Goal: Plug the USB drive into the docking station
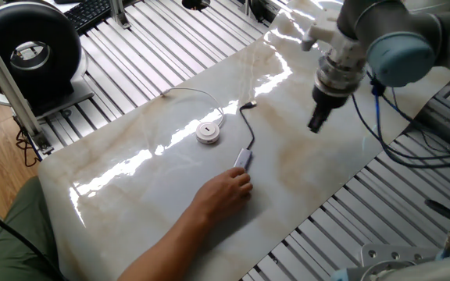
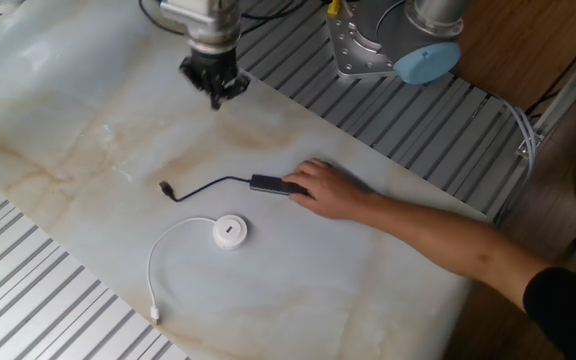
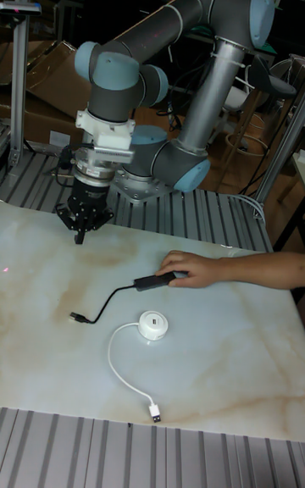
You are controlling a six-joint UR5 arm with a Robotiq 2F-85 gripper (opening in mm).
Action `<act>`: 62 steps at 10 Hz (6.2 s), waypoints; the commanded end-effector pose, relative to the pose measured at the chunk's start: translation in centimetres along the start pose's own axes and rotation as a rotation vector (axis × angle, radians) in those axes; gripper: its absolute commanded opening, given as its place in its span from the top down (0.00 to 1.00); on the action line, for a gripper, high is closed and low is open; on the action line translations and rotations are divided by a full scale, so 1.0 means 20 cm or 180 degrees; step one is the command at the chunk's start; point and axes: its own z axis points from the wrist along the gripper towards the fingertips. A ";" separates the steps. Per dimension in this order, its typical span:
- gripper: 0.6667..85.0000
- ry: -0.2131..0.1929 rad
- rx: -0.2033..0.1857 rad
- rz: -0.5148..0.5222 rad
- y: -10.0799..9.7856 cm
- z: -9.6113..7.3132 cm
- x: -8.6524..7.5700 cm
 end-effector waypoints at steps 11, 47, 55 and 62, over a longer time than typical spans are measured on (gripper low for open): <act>0.99 0.0229 -0.0198 0.0334 0.18 0.15 -0.40; 0.61 0.0443 -0.0265 0.0615 0.31 -0.10 -0.39; 0.58 0.0269 -0.0444 0.0975 0.43 -0.12 -0.51; 0.61 0.0103 -0.0499 0.1264 0.49 -0.12 -0.59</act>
